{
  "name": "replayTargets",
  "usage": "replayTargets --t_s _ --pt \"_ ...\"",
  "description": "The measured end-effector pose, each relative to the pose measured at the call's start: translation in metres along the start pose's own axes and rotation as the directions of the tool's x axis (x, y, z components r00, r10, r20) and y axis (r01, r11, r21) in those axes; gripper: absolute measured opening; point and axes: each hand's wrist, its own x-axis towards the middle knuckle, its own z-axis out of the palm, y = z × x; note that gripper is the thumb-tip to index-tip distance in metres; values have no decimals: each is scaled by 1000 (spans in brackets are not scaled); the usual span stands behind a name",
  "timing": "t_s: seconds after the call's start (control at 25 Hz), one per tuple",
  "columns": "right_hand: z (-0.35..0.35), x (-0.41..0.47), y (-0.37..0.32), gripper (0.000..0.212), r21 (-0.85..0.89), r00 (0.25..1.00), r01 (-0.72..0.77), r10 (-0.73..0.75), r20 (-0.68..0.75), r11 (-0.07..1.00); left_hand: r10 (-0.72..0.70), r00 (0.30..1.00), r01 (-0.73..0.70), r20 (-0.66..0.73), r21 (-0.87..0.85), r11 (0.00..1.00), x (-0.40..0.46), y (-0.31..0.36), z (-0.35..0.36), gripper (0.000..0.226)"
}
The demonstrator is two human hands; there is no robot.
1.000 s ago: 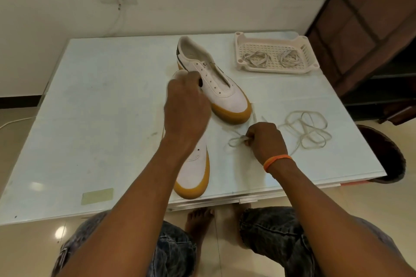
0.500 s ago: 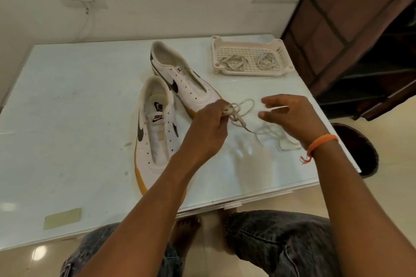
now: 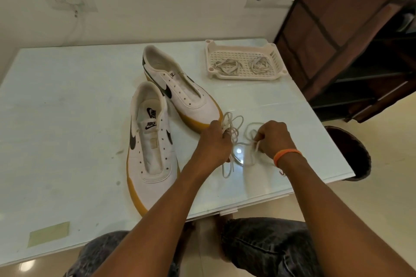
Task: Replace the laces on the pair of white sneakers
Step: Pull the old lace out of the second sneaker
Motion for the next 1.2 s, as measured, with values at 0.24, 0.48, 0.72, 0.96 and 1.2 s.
replayTargets --t_s 0.24,0.48,0.72,0.96,1.2 --pt "-48 -45 -43 20 680 946 218 -322 30 700 105 956 26 275 -432 902 -10 13 4 35" --pt "-36 -41 -47 20 407 948 319 -286 -141 856 102 995 -93 -2 -419 903 -12 18 8 51" --pt "-24 -51 -34 37 870 875 -483 30 483 99 19 997 52 71 -859 510 -6 28 -12 27" --pt "-6 -72 -84 55 698 852 -523 -285 438 -489 29 992 87 122 -838 539 -9 31 -8 23" --pt "14 -72 -84 73 839 921 -374 -48 388 -397 285 892 -205 -351 248 947 -6 6 20 13"
